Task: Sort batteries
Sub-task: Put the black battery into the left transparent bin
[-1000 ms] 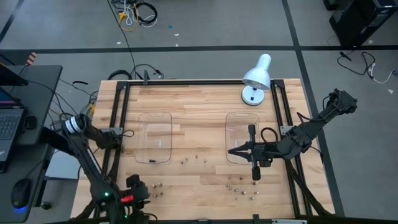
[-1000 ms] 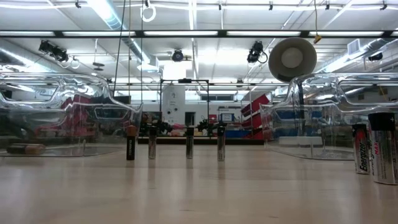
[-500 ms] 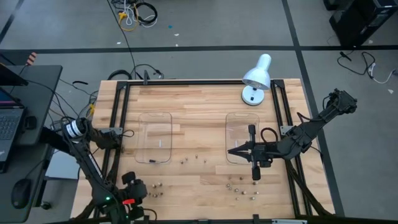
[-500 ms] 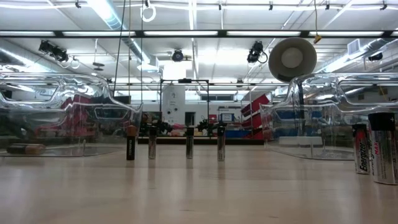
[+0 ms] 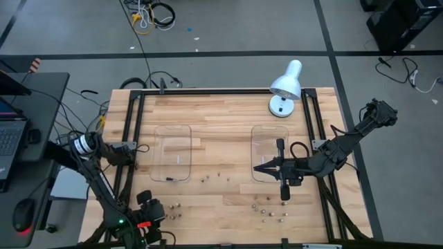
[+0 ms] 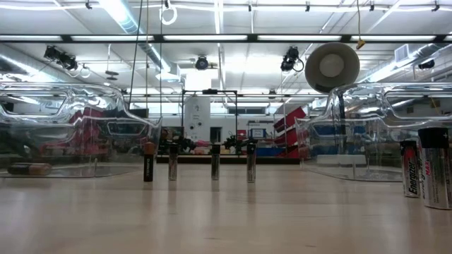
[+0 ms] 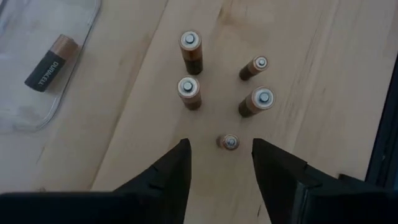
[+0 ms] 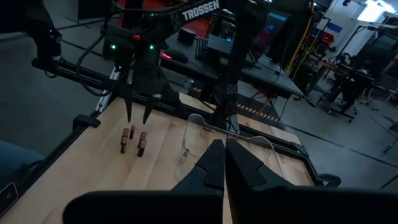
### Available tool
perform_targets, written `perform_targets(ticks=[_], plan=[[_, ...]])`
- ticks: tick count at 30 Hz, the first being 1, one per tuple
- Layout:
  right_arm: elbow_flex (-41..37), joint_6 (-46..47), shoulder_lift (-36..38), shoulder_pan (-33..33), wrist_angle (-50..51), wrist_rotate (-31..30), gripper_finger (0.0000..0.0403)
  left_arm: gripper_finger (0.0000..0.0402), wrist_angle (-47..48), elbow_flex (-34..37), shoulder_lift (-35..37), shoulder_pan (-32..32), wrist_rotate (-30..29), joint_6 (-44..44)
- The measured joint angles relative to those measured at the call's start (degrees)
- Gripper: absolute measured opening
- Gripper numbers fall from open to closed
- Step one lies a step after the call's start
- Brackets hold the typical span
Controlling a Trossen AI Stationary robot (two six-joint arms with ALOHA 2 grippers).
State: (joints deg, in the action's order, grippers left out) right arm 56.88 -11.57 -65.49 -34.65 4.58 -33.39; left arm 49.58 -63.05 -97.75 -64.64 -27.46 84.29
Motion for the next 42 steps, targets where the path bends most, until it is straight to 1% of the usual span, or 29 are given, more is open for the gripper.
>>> perform_targets(ticks=[5, 10, 16, 23, 26, 36, 42], plan=[[0.0, 0.04, 0.0, 0.0, 0.21, 0.0, 0.0003, 0.0173, -0.46, 0.0, -0.27, 0.0, -1.89, -0.13], [0.0, 0.04, 0.0, -0.01, 0.24, 0.0, 0.0003, 0.0173, -1.68, 1.12, -0.27, -0.02, -2.47, -0.2], [0.0, 0.06, 0.0, 0.0, 0.3, 0.0, 0.0003, 0.0173, -8.34, 5.19, -0.27, -0.02, -2.39, -0.22], [0.0, 0.06, 0.0, -0.01, 0.28, 0.02, 0.0003, 0.0169, -9.64, 6.32, -0.29, -0.02, -0.68, -0.22], [0.0, 0.06, 0.0, -0.02, 0.28, 0.02, 0.0003, 0.0155, -9.69, 6.32, -0.29, -0.02, -0.66, -0.22], [0.0, 0.06, 0.0, -0.01, 0.28, 0.02, 0.0003, 0.0076, -9.73, 6.32, -0.29, -0.02, -0.51, -0.22], [0.0, 0.06, 0.0, 0.0, 0.28, 0.02, 0.0003, 0.0046, -9.68, 6.32, -0.29, -0.02, -0.53, -0.22]])
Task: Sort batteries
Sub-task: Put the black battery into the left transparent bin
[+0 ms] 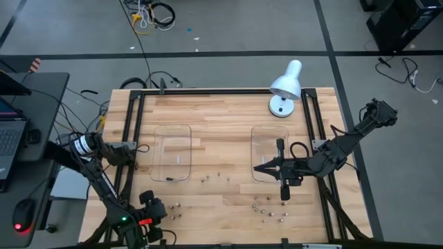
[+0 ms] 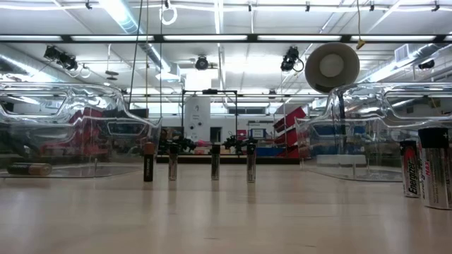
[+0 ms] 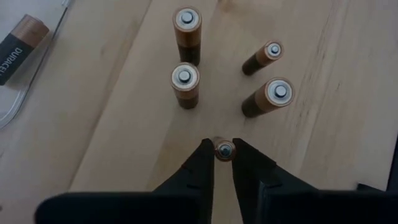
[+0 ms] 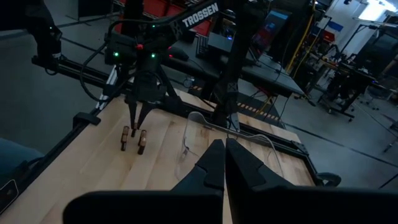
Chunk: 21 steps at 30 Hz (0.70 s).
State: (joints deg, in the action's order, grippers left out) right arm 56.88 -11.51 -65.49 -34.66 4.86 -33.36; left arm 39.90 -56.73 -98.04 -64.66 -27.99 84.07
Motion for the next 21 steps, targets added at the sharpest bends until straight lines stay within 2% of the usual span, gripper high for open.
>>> perform_targets(ticks=[8, 14, 17, 21], plan=[[0.0, 0.0, 0.0, -0.01, 0.0, 0.0, 0.0003, 0.0025, -0.08, -0.16, 0.0, 0.0, 0.28, -0.02], [0.0, 0.0, 0.0, -0.02, 0.0, 0.0, 0.0003, 0.0024, 2.63, -4.98, 0.04, -0.78, 2.17, -0.04], [0.01, 0.0, 0.0, -0.02, -0.02, 0.01, 0.0003, 0.0023, 7.99, -9.35, 0.04, -1.14, 2.1, -0.04], [0.0, 0.0, 0.0, -0.02, -0.02, 0.0, 0.0003, 0.0023, 22.55, -17.2, 0.07, -1.05, 0.76, -0.06]])
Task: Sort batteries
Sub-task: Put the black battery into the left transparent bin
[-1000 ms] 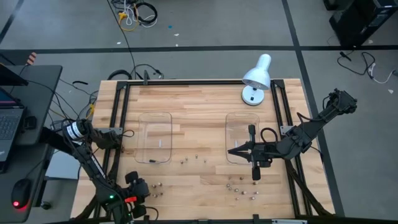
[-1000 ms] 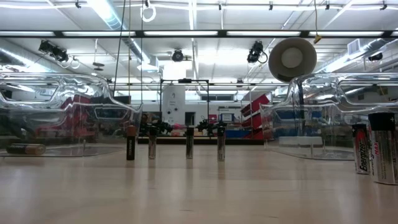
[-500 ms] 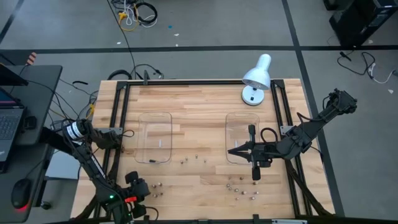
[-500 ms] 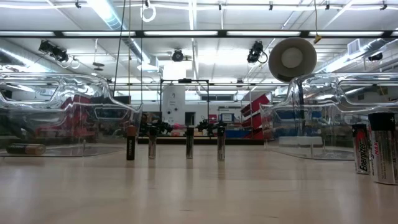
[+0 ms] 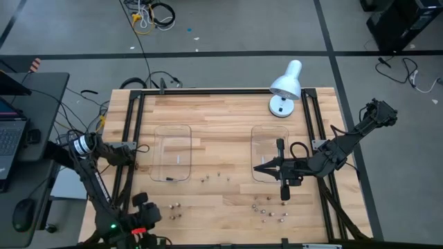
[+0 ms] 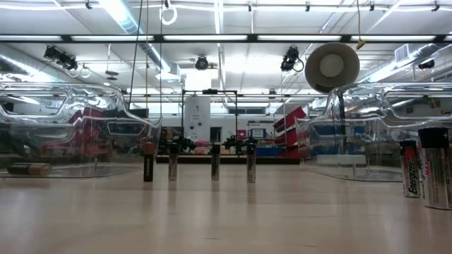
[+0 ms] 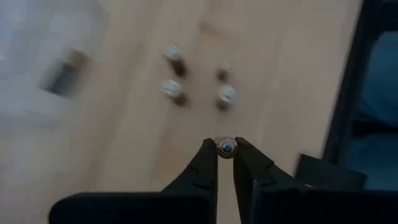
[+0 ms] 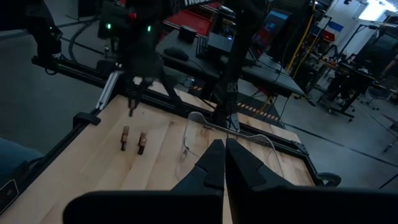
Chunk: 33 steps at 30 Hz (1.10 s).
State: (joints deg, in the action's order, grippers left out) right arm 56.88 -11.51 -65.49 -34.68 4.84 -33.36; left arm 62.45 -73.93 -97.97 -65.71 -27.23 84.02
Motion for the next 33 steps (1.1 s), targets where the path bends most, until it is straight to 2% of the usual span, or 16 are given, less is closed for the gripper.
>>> perform_targets(ticks=[4, 8, 14, 20, 26, 28, 33], plan=[[0.0, -0.02, 0.0, 0.0, 0.02, 0.0, 0.0003, 0.0023, 13.0, -7.68, 0.03, 1.21, -2.5, -2.95], [0.0, -0.07, 0.0, 0.0, 0.0, 0.0, 0.0003, 0.0023, 26.14, -13.65, 0.15, 3.64, -7.83, -4.54], [0.0, -0.07, 0.0, 0.0, -0.01, 0.0, 0.0003, 0.0021, 26.29, -13.15, 5.92, 10.4, -15.16, -16.45], [0.0, -0.07, 0.0, 0.0, 0.2, 0.02, 0.0003, 0.0021, 27.14, -7.92, 13.74, 20.38, -15.54, -21.59], [0.0, -0.07, 0.0, 0.0, 0.51, 0.0, 0.0003, 0.0021, 26.45, 0.22, 23.57, 31.58, -15.42, -23.33], [0.01, -0.07, 0.0, 0.01, 0.57, 0.02, 0.0003, 0.0021, 24.08, 3.51, 27.5, 35.04, -14.36, -25.46], [0.0, -0.04, 0.0, 0.0, 0.76, 0.0, 0.0003, 0.0021, 11.29, 13.28, 36.68, 42.77, -9.64, -34.45]])
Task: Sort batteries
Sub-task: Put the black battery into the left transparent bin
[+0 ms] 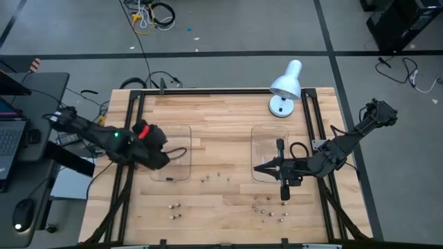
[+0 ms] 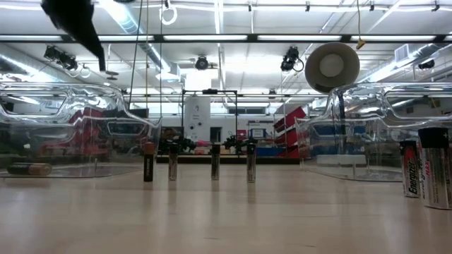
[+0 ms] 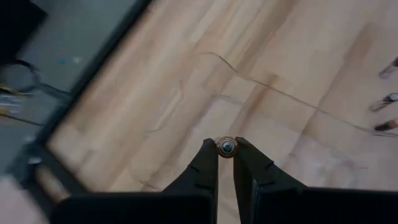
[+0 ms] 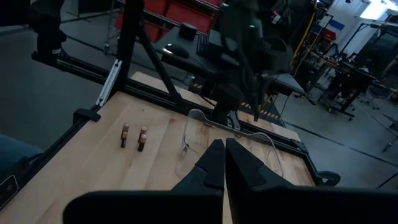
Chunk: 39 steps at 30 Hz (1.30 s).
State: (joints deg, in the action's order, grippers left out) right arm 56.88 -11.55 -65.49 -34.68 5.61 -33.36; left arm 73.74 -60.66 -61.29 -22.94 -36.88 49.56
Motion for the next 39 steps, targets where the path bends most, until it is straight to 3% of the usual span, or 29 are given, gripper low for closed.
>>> perform_targets(ticks=[4, 11, 21, 28, 33, 39], plan=[[0.0, 0.0, 0.0, 0.0, -0.02, 0.02, 0.0003, 0.0021, -9.01, 8.07, 4.41, 4.48, 3.74, -4.68], [0.0, 0.0, 0.0, 0.01, -0.04, 0.01, 0.0003, 0.0026, -14.75, 16.76, 5.53, 8.71, 8.65, -5.82], [0.0, 0.02, 0.0, 0.02, -0.11, 0.01, 0.0003, 0.0098, -17.39, 16.02, 5.3, 9.03, 9.35, -5.66], [0.0, 0.4, 0.0, 0.02, -0.02, 0.0, 0.0003, 0.011, -21.56, 12.54, 5.28, 8.8, 9.33, -7.41], [0.0, 1.58, 0.0, 0.02, 1.62, 0.0, 0.0003, 0.011, -32.32, 10.88, 5.11, 3.31, 17.91, -7.57], [-0.02, 2.8, 0.0, 0.17, 1.94, 0.0, 0.0003, 0.011, -42.37, 10.88, 0.56, -9.44, 18.84, -3.97]])
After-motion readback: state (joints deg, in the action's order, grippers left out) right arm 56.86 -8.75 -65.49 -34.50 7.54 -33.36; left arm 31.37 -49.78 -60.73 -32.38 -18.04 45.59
